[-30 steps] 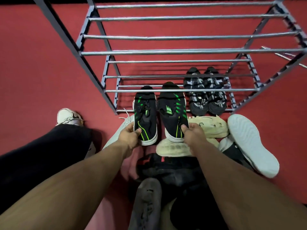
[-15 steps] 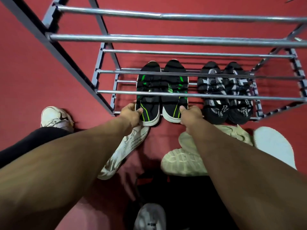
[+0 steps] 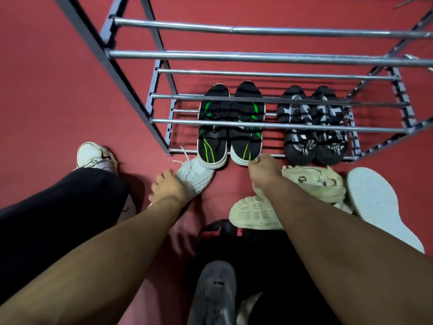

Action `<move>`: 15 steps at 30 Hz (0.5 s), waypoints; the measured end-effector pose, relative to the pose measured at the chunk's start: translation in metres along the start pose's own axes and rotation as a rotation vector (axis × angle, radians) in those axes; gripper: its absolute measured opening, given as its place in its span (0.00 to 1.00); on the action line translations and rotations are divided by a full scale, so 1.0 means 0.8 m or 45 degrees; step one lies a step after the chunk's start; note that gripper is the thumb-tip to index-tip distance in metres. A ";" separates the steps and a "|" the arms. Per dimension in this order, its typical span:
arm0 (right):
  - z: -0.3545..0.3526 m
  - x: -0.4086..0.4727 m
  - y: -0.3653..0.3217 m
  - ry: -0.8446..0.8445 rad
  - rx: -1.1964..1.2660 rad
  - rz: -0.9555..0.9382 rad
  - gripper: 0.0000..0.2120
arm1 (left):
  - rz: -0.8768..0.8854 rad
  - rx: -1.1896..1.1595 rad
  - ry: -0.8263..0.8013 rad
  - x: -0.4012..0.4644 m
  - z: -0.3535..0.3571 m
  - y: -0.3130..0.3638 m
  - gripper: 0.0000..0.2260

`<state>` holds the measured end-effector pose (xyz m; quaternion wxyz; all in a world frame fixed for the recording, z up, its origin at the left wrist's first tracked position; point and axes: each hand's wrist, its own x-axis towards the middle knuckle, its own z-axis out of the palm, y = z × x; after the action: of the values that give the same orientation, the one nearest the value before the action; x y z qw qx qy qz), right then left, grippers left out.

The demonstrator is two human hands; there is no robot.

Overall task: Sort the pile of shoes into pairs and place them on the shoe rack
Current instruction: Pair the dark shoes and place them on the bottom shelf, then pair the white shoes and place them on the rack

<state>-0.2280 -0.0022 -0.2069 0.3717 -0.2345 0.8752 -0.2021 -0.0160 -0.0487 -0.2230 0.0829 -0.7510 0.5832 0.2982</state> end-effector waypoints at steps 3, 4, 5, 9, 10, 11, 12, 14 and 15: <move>0.008 -0.040 0.020 -0.177 -0.049 0.021 0.17 | -0.092 0.105 -0.111 -0.014 0.000 -0.031 0.27; 0.012 -0.053 0.027 -0.219 -0.064 0.003 0.16 | -0.068 0.118 -0.089 -0.019 -0.003 -0.039 0.25; 0.018 -0.063 0.034 -0.251 -0.081 -0.021 0.13 | -0.035 0.150 -0.083 -0.024 -0.007 -0.046 0.23; 0.029 -0.108 0.046 -0.342 -0.060 -0.054 0.11 | 0.049 0.279 -0.339 -0.045 -0.025 -0.063 0.17; 0.029 -0.117 0.047 -0.345 -0.043 -0.055 0.12 | 0.070 0.287 -0.385 -0.052 -0.030 -0.065 0.16; 0.028 -0.126 0.047 -0.343 -0.033 -0.052 0.12 | 0.089 0.295 -0.388 -0.056 -0.034 -0.067 0.15; 0.026 -0.136 0.046 -0.342 -0.028 -0.044 0.12 | 0.100 0.326 -0.373 -0.064 -0.040 -0.067 0.14; 0.018 -0.155 0.042 -0.353 0.002 -0.029 0.11 | 0.096 0.366 -0.264 -0.083 -0.056 -0.064 0.15; 0.015 -0.162 0.040 -0.363 0.009 -0.031 0.10 | 0.067 0.339 -0.182 -0.085 -0.062 -0.063 0.16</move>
<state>-0.1482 0.0943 -0.1596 0.4905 -0.2700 0.8100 -0.1742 0.0381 -0.0007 -0.1572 0.2152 -0.6947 0.6297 0.2729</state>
